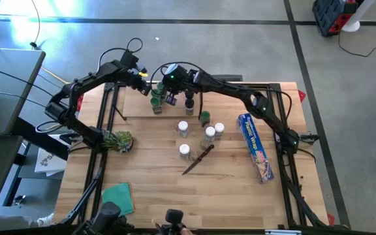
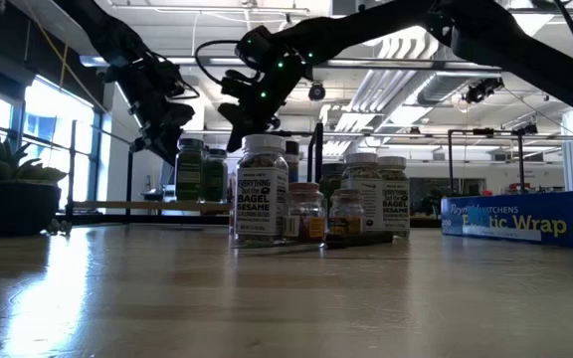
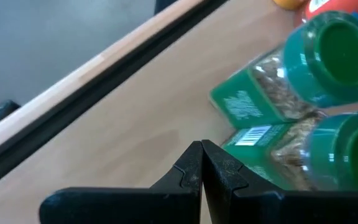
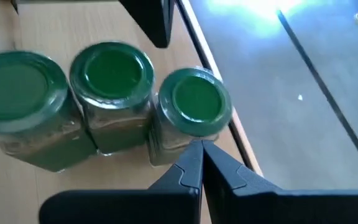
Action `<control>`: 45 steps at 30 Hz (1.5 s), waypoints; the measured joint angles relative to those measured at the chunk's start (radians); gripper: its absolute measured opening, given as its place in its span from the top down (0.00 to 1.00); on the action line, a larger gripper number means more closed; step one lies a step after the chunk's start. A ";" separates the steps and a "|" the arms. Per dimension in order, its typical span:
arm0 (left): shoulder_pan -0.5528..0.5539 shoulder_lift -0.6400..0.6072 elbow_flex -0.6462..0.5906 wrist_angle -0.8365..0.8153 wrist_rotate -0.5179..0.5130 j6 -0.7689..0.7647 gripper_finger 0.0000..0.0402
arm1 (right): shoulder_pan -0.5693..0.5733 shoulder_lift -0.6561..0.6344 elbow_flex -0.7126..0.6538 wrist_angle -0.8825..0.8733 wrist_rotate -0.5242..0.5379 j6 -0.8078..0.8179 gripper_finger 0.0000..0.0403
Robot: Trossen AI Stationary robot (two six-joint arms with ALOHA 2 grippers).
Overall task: Shelf spices
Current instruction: Adjust the black and green lid seasoning bottles on the shelf
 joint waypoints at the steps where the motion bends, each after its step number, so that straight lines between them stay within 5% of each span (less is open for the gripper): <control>1: -0.004 0.004 0.000 0.000 0.010 0.000 1.00 | -0.003 0.006 0.000 0.000 0.000 -0.002 1.00; 45: -0.062 0.048 0.001 0.005 0.037 0.019 1.00 | -0.012 0.058 0.001 0.134 -0.057 -0.029 1.00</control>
